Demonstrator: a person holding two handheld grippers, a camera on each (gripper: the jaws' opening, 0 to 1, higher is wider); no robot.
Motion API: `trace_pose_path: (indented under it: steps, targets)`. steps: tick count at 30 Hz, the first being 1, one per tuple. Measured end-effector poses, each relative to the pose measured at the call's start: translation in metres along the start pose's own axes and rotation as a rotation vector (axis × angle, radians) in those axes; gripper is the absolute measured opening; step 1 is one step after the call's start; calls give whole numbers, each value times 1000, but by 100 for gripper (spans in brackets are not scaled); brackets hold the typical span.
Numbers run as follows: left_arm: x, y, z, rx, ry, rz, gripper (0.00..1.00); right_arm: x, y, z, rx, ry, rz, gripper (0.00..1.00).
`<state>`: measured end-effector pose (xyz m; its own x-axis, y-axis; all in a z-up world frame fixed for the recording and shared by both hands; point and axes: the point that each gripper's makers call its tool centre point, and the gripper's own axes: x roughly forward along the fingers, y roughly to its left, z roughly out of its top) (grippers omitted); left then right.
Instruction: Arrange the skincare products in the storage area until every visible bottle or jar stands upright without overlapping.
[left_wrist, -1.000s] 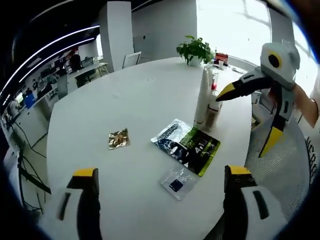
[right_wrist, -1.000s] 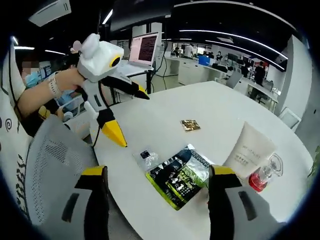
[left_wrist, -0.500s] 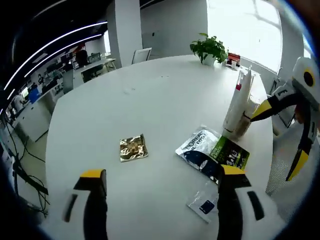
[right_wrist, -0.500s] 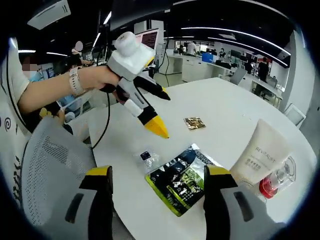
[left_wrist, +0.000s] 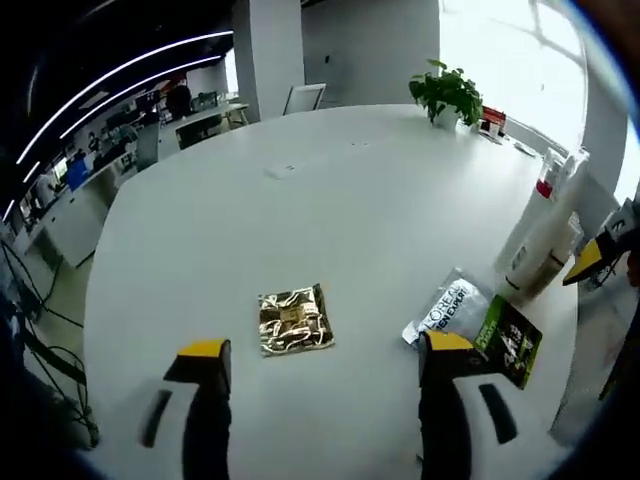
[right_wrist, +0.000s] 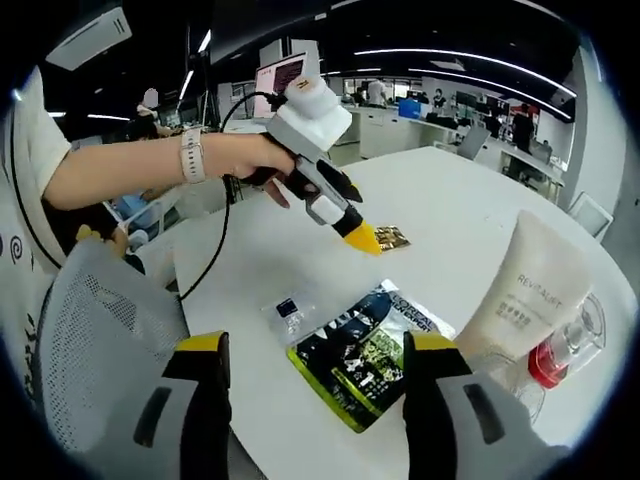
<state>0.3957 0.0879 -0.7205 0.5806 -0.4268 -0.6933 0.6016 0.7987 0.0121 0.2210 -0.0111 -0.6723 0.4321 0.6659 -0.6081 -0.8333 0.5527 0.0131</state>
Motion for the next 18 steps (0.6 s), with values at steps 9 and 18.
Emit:
trace_pose_path:
  steps: [9,18]
  targets:
    - [23,17,0,-19,53,-23,66,-2,-3,-2,22,-1,-19,68]
    - [40,25,-4,-42,132,-4,60,-5,-4,-1,38,-9,-24,67]
